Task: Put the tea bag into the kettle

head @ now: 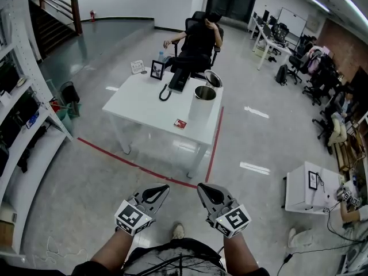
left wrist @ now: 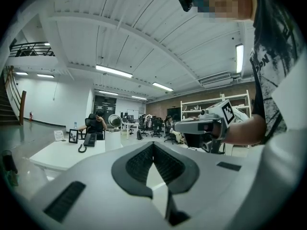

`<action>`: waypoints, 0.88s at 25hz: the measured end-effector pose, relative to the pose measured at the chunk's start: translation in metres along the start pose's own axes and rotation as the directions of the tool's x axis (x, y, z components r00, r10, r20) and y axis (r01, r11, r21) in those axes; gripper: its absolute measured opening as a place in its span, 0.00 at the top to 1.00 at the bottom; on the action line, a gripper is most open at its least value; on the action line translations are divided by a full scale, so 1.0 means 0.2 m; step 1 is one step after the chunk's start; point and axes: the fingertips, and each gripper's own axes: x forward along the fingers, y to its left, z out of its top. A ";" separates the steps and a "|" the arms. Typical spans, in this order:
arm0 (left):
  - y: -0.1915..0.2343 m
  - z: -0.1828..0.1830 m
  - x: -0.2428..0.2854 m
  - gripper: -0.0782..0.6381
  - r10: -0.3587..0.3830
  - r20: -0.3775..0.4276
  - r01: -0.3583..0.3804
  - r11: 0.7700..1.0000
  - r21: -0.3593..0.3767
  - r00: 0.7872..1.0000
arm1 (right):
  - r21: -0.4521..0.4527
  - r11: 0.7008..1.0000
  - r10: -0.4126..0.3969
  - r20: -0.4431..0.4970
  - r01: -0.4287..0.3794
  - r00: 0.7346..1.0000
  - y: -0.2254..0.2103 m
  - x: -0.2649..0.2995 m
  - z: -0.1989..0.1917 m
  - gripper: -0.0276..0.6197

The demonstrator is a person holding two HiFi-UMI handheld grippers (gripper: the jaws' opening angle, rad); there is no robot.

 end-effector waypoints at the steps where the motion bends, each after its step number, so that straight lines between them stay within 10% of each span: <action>1: 0.02 0.00 0.05 0.88 0.004 -0.003 -0.004 1.000 0.001 1.000 | 0.008 1.000 0.012 0.003 -0.012 1.000 -0.05 0.01 -0.01 0.94; 22: 0.24 0.10 0.56 0.88 0.074 -0.027 -0.074 0.997 0.028 0.997 | 0.022 0.988 0.150 0.011 -0.150 0.989 -0.56 0.16 -0.02 0.94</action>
